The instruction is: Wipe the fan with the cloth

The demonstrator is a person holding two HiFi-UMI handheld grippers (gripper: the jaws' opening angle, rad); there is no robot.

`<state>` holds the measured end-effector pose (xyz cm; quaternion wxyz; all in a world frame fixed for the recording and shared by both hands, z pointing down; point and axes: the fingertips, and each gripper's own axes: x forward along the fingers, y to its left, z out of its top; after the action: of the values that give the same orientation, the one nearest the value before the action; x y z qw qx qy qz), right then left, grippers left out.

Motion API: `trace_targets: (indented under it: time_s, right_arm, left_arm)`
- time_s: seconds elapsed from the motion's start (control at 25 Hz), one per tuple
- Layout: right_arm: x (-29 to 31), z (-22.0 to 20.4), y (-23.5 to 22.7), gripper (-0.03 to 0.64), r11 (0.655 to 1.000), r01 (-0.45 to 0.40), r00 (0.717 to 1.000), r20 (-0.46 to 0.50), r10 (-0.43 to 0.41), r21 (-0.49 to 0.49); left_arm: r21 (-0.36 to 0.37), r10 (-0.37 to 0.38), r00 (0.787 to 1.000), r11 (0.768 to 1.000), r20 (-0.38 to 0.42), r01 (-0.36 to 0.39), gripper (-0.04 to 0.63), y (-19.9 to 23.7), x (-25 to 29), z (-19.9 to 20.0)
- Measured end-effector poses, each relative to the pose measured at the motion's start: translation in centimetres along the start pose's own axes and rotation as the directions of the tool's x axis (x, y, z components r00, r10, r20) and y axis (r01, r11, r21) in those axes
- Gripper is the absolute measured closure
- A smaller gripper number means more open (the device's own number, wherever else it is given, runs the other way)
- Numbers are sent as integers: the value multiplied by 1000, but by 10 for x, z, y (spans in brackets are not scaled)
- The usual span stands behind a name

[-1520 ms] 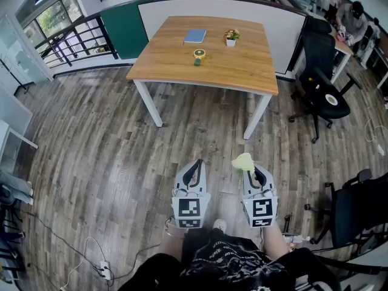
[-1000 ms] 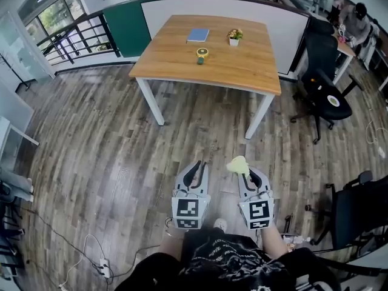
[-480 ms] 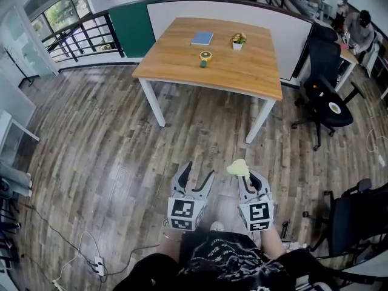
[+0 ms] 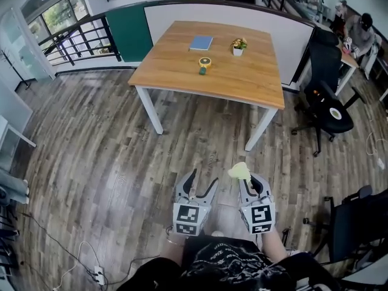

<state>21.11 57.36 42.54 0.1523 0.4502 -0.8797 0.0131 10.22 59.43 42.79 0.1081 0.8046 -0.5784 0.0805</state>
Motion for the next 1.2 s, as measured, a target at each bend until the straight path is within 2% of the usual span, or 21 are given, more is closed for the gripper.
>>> trace_targets:
  time_s: [0.32,0.6,0.84,1.0,1.2]
  right_arm:
    - [91,25,-23,555,998,64,998,-15,-64,-6]
    - [160,33,-34,555,993,121,991,-55,-120,17]
    - [203,40,-42,555,980,199,975,-100,-199,-10]
    - [220,38,-41,555,978,211,968,-137,-209,-1]
    - [242,34,-45,555,981,194,965,-176,-192,-5]
  left_arm:
    - [3,-62,998,998,-4,62,291,68,87,30]
    - [36,-129,991,991,-39,130,291,120,149,44]
    - [42,-179,982,983,-59,181,291,154,184,54]
    - [40,-193,979,980,-71,196,291,169,194,56]
    - [28,-175,981,984,-84,178,291,186,208,56]
